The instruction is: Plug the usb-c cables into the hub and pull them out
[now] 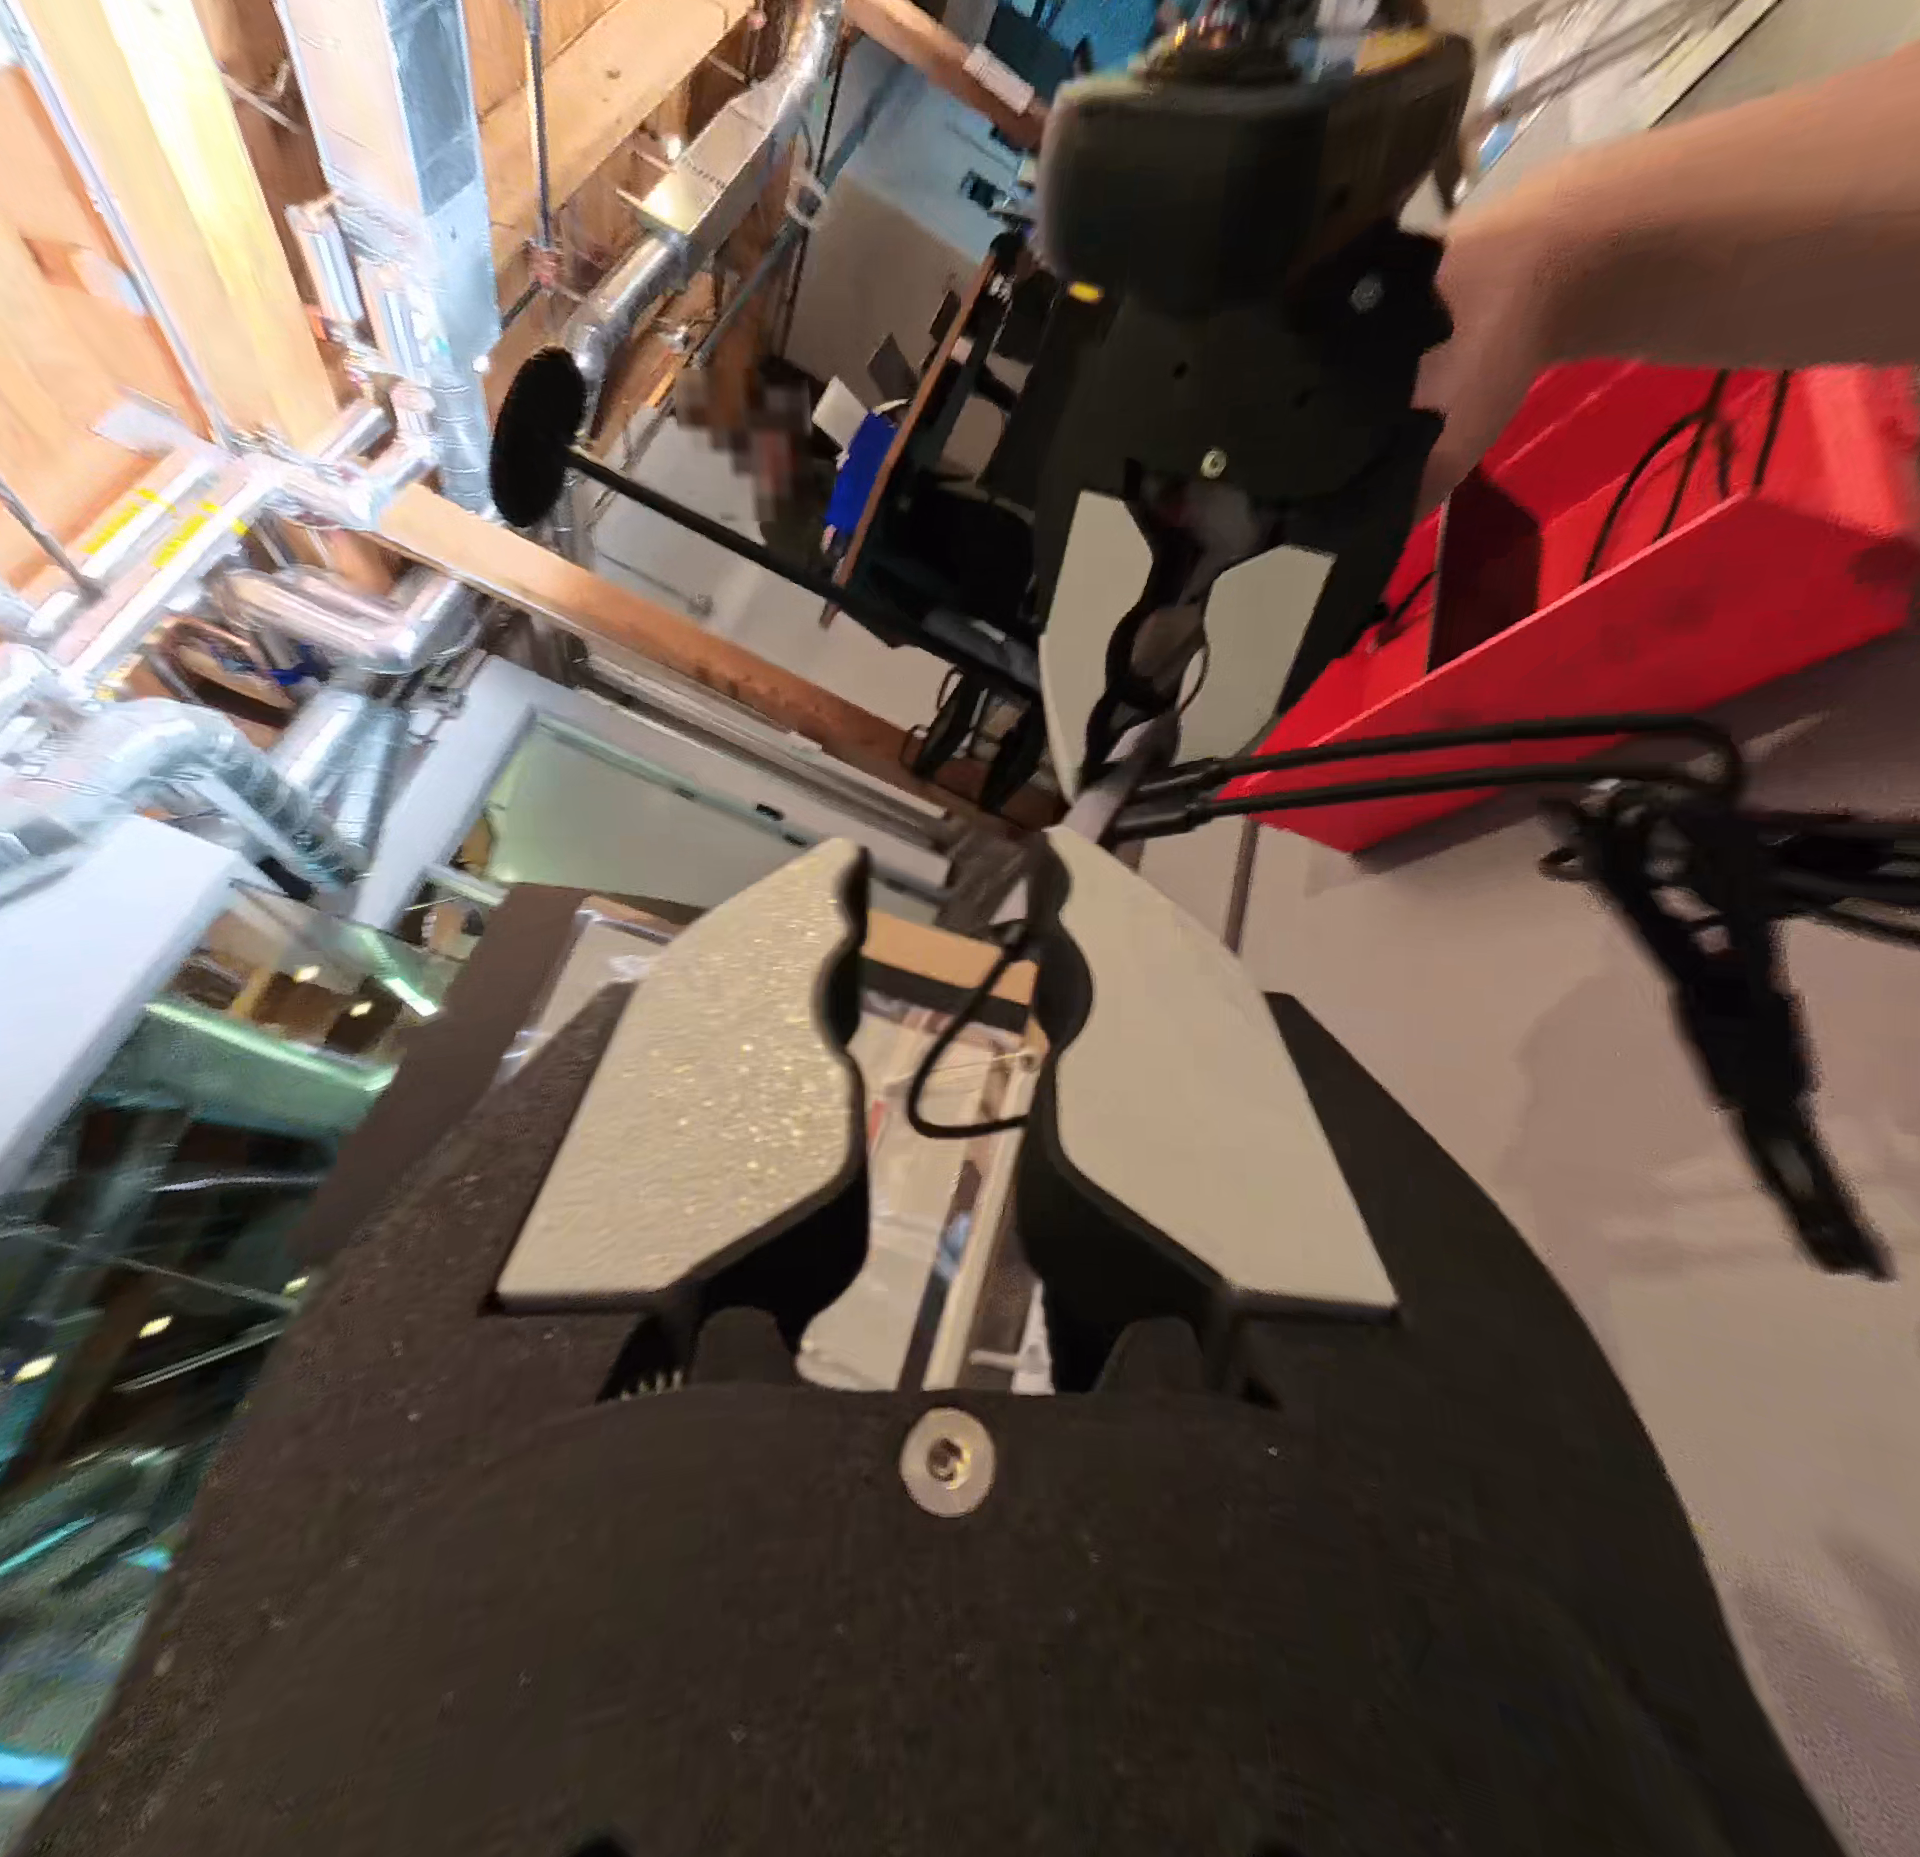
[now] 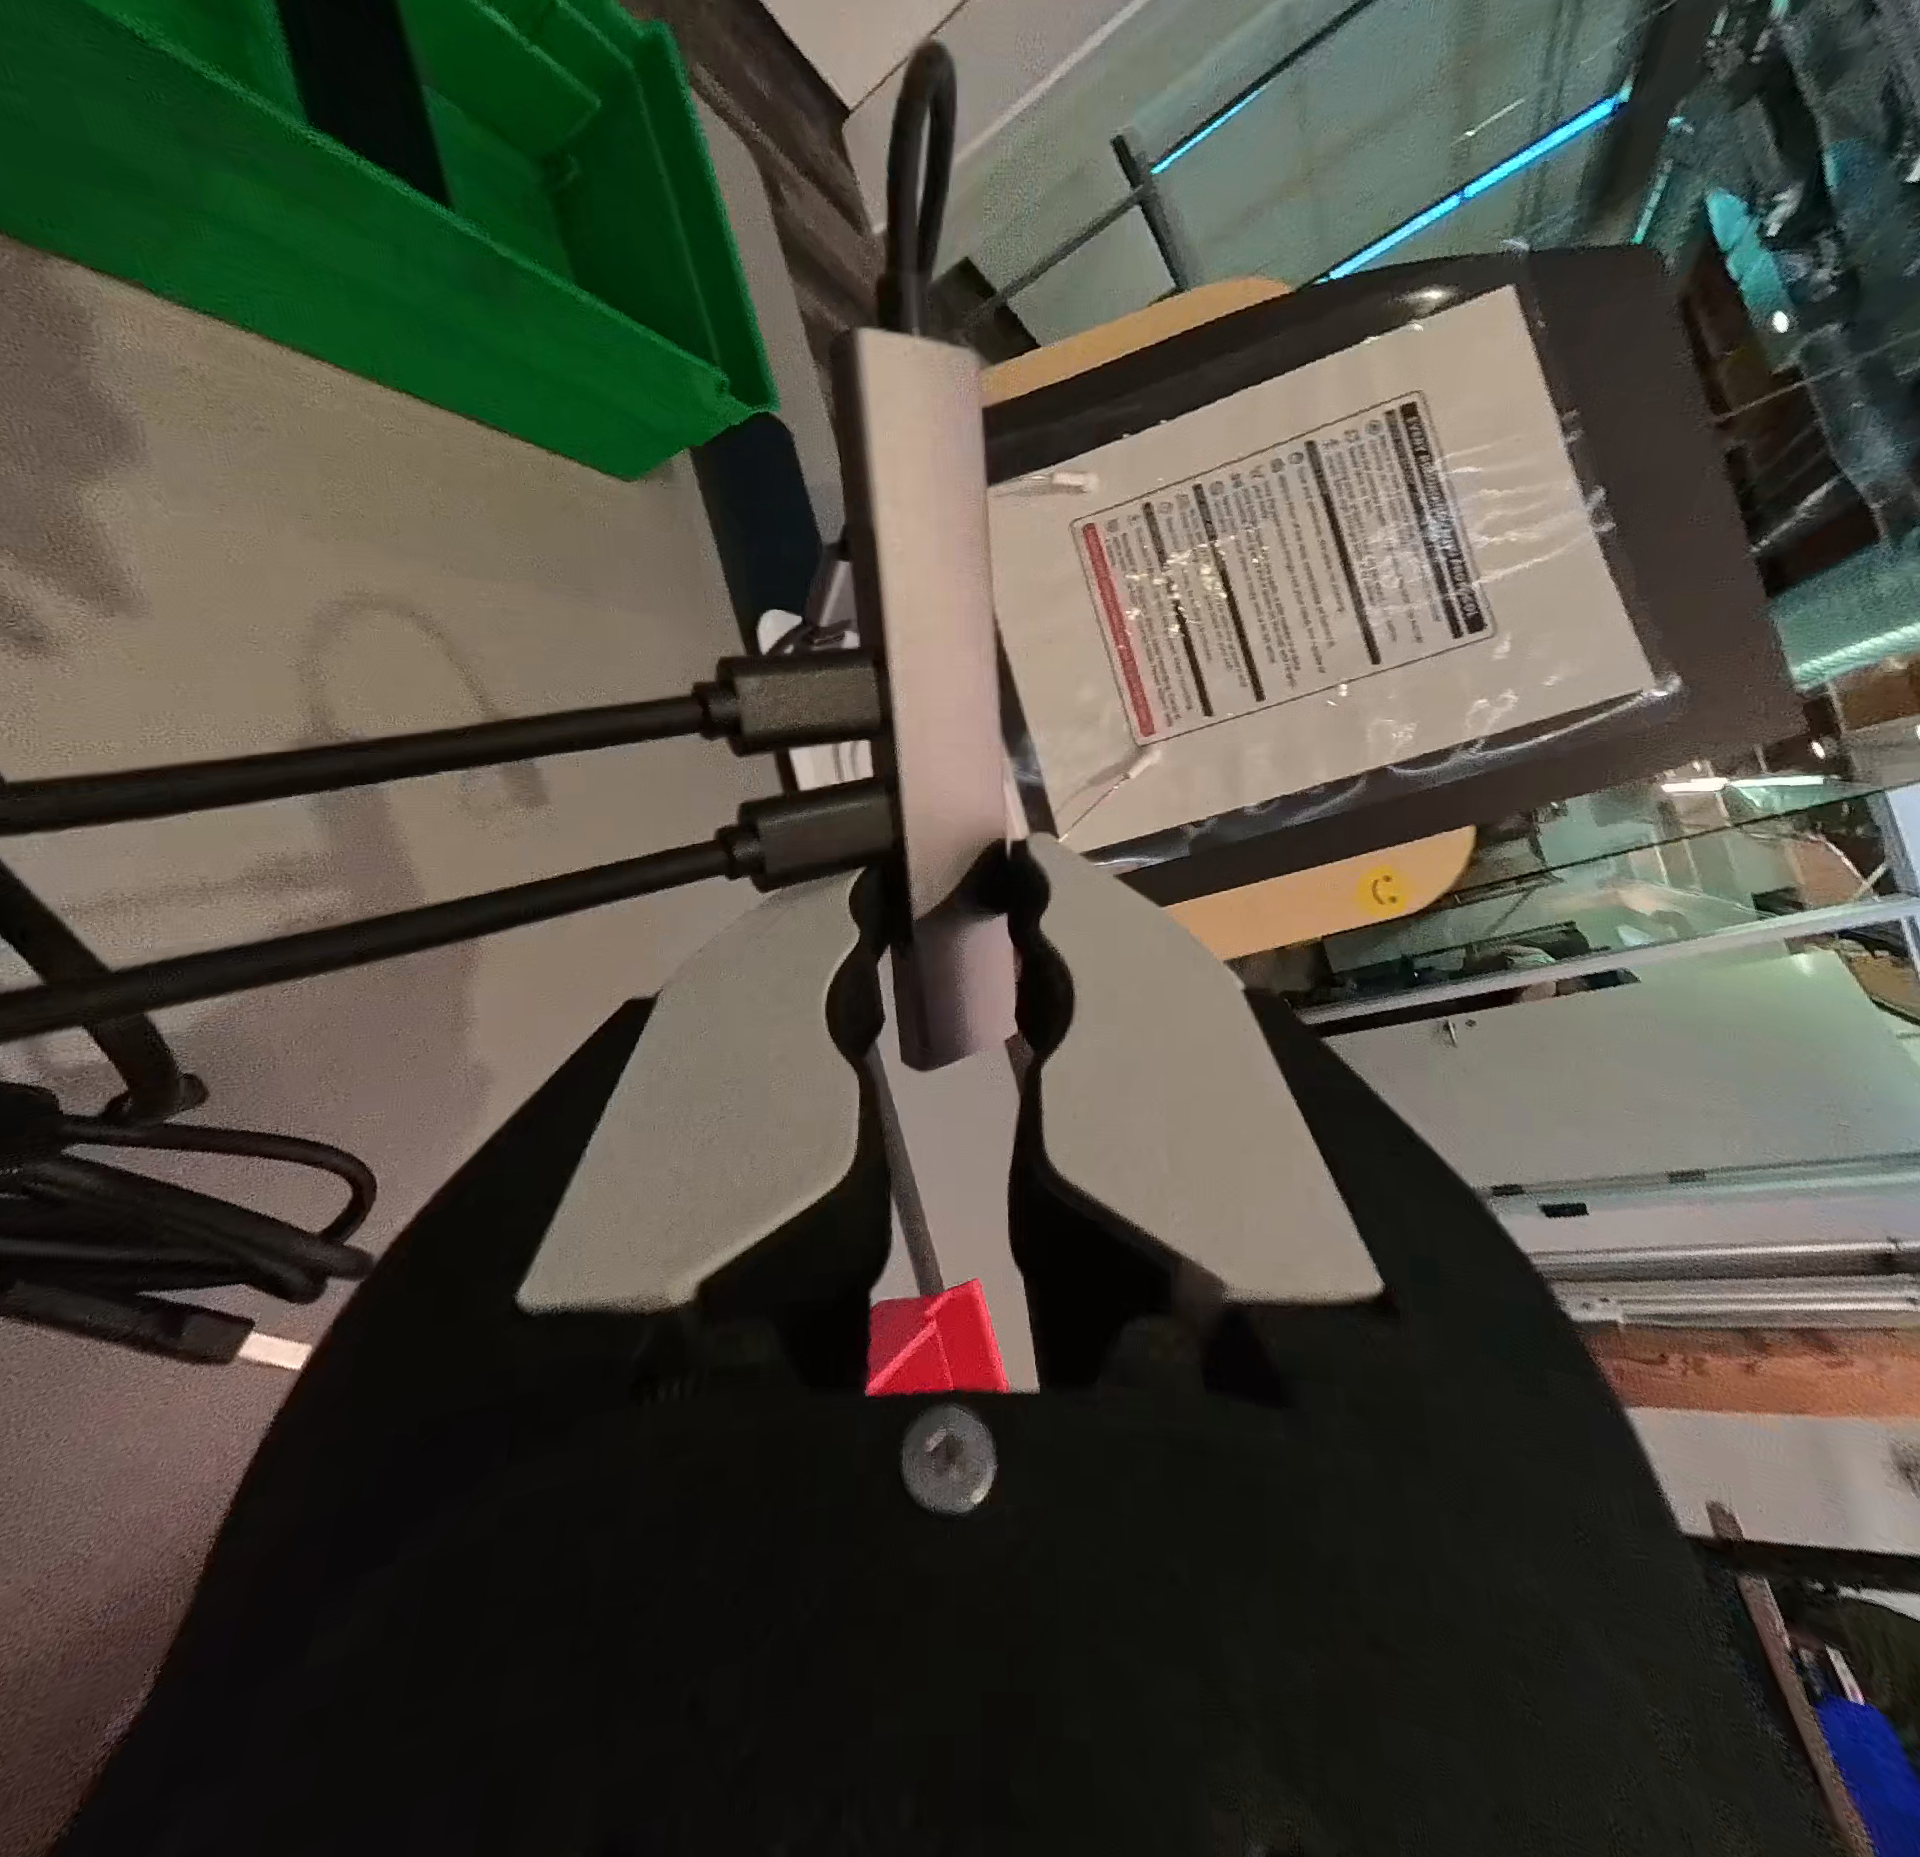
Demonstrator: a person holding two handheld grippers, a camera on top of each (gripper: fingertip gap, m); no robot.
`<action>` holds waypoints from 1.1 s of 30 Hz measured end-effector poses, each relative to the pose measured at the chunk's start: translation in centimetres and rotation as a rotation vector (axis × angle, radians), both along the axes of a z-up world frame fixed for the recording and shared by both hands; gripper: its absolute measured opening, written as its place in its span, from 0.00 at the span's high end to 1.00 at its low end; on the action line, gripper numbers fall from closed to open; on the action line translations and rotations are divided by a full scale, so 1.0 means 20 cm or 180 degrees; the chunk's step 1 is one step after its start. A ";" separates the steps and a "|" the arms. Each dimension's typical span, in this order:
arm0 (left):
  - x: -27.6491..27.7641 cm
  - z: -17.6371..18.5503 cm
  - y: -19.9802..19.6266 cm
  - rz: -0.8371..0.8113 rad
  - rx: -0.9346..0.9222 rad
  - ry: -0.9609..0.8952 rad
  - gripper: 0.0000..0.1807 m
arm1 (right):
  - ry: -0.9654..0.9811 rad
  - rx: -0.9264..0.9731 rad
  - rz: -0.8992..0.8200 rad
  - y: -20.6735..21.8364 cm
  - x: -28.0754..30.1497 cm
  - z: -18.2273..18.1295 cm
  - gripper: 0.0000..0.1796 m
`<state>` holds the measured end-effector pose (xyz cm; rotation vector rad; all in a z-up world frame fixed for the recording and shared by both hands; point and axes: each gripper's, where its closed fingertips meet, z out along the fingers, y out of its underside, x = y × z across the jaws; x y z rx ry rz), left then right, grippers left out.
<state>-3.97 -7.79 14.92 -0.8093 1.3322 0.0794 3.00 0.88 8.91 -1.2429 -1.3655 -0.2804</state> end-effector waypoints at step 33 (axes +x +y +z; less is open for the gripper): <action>0.28 -0.55 -0.06 -0.0876 0.0044 0.1272 0.95 | -0.0416 -0.1935 0.1224 -0.37 -0.05 -0.35 0.87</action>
